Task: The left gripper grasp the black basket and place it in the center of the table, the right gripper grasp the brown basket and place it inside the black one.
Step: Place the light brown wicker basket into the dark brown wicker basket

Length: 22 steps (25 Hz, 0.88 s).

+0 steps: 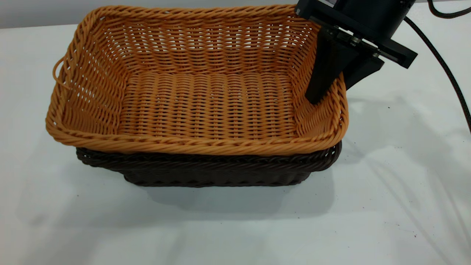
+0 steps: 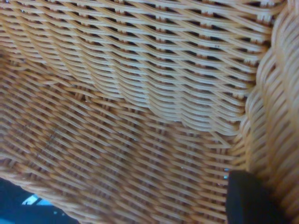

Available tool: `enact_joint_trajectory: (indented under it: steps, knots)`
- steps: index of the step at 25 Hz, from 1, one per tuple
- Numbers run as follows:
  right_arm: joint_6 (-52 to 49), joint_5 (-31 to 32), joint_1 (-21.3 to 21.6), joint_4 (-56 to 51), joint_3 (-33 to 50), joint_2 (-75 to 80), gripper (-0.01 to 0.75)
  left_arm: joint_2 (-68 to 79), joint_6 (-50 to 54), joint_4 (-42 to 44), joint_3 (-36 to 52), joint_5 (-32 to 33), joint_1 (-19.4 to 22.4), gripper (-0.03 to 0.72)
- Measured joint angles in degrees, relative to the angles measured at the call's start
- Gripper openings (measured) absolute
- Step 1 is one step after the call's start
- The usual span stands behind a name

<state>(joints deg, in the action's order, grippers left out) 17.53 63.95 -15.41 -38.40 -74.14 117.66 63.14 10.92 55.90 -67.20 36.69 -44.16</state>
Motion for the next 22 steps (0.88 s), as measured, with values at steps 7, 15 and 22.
enact_joint_trajectory:
  steps: [7, 15, 22]
  knots:
    - [0.6, 1.3, -0.1, 0.2, 0.0, 0.0, 0.099, 0.0, 0.0, 0.0, 0.0, 0.0, 0.0, 0.363]
    - [1.3, 1.0, -0.1, -0.3, 0.0, -0.1, 0.238, 0.0, 0.0, 0.0, 0.0, 0.0, 0.0, 0.363]
    - [1.5, 1.5, -0.1, -0.2, 0.0, -1.5, 0.444, 0.0, 0.2, 0.0, 0.0, 0.0, 0.0, 0.363]
